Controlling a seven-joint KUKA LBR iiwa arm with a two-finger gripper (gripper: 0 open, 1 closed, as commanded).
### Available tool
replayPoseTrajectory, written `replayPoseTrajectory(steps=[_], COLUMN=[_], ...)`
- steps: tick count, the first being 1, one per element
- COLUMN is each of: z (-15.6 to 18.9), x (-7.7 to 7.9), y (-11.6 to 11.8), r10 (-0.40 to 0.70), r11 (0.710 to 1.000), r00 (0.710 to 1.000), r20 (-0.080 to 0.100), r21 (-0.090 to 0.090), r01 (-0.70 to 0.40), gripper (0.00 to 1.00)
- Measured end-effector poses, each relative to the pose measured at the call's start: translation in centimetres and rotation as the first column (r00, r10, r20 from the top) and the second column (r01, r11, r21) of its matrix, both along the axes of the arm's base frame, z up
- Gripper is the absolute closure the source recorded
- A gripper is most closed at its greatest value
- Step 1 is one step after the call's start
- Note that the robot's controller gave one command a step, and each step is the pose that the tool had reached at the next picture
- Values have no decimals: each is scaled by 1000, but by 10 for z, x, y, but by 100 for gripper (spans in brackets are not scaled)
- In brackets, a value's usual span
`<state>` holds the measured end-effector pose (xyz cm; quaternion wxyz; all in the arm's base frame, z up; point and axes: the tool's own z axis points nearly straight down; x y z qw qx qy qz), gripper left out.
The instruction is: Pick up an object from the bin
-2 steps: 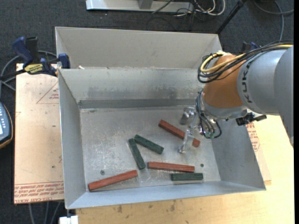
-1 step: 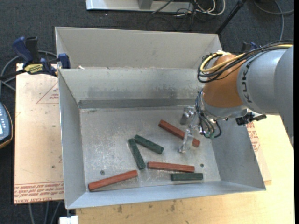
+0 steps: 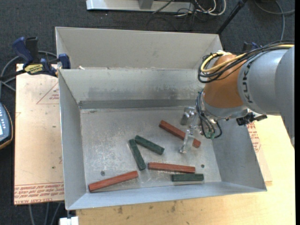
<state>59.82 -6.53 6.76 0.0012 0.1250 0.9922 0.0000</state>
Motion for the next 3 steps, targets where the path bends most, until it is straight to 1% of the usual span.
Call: replayPoseTrajectory(steps=[1, 2, 3], z=[0, 2, 52], x=[1, 1, 3], y=[1, 1, 1], r10=[2, 3, 4], r11=[1000, 1000, 1000], r00=[1000, 1000, 1000], r20=[0, 1, 6], r21=[0, 0, 0], r01=[-2, -3, -4], gripper=[0, 100, 100])
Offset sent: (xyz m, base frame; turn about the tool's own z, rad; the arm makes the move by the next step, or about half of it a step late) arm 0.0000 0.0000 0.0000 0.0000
